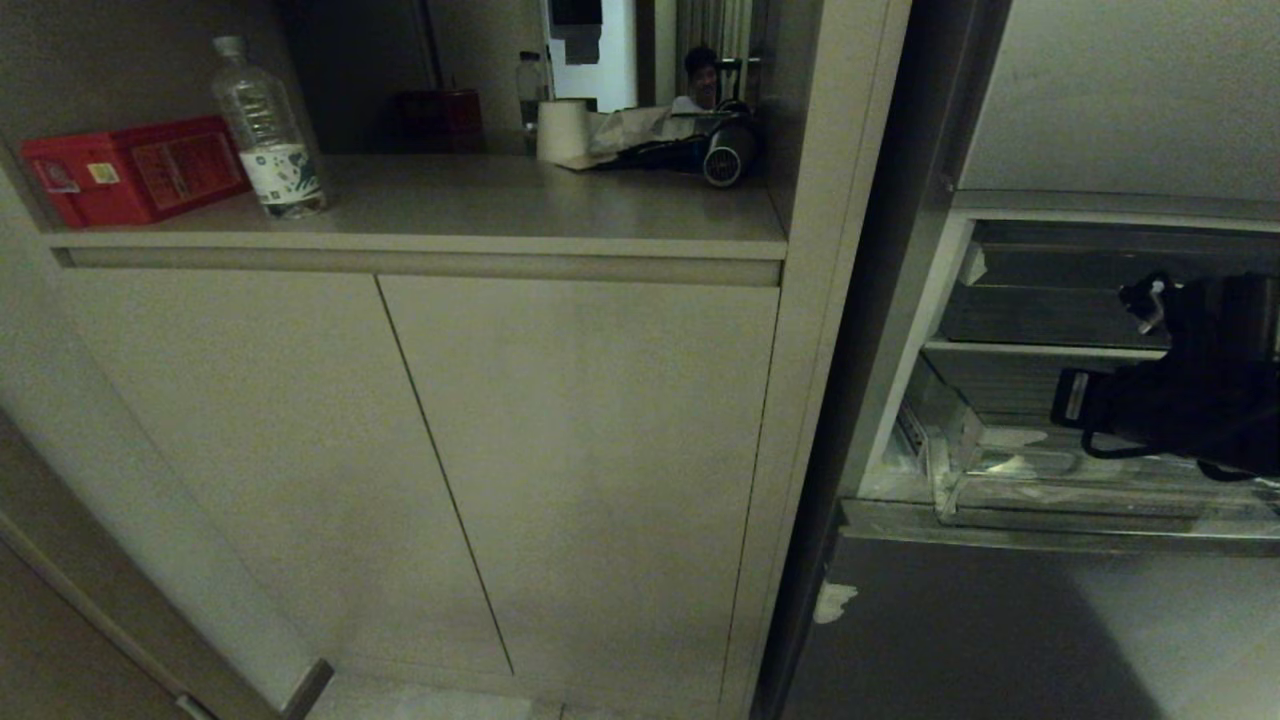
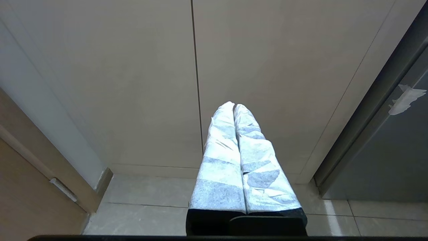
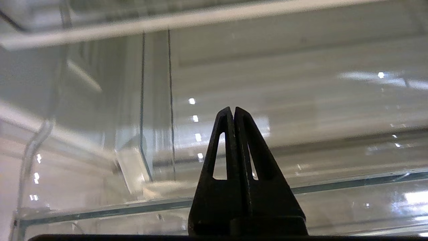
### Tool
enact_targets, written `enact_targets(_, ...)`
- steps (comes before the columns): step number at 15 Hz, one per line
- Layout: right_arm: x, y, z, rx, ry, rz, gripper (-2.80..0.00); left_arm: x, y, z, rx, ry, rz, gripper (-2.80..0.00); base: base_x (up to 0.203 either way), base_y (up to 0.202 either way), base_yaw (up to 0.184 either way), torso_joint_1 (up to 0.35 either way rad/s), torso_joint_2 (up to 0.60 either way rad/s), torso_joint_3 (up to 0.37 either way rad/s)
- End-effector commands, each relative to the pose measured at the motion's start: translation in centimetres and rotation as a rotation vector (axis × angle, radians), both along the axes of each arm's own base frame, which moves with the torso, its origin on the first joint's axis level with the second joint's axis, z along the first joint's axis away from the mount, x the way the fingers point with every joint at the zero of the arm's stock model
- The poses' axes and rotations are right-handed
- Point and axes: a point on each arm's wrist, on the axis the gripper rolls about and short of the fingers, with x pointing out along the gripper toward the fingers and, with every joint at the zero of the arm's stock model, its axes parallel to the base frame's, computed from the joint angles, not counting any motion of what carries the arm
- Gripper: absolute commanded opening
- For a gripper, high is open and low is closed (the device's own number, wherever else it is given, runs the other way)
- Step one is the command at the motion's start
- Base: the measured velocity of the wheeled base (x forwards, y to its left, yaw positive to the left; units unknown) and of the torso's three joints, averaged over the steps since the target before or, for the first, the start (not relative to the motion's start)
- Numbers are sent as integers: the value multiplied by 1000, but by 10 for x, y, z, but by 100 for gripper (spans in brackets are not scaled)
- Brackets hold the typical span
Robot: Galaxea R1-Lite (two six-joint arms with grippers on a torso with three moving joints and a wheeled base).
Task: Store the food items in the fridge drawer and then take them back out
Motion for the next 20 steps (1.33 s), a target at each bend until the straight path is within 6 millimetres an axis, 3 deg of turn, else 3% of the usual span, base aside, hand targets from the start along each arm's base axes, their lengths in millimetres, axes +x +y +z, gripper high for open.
enact_targets(1, -11, -2, 11, -5, 98, -1, -280, 0, 0, 0, 0, 2, 1, -280, 0, 0, 0, 0, 0, 0)
enact_targets(4, -30, -6, 29, -40, 138, 2, -280, 0, 0, 0, 0, 2, 0, -280, 0, 0, 0, 0, 0, 0)
enact_targets(9, -56, -11, 38, -65, 232, -6, -280, 0, 0, 0, 0, 2, 0, -280, 0, 0, 0, 0, 0, 0)
enact_targets(20, -86, -22, 49, -68, 367, -38, -280, 0, 0, 0, 0, 2, 0, -280, 0, 0, 0, 0, 0, 0)
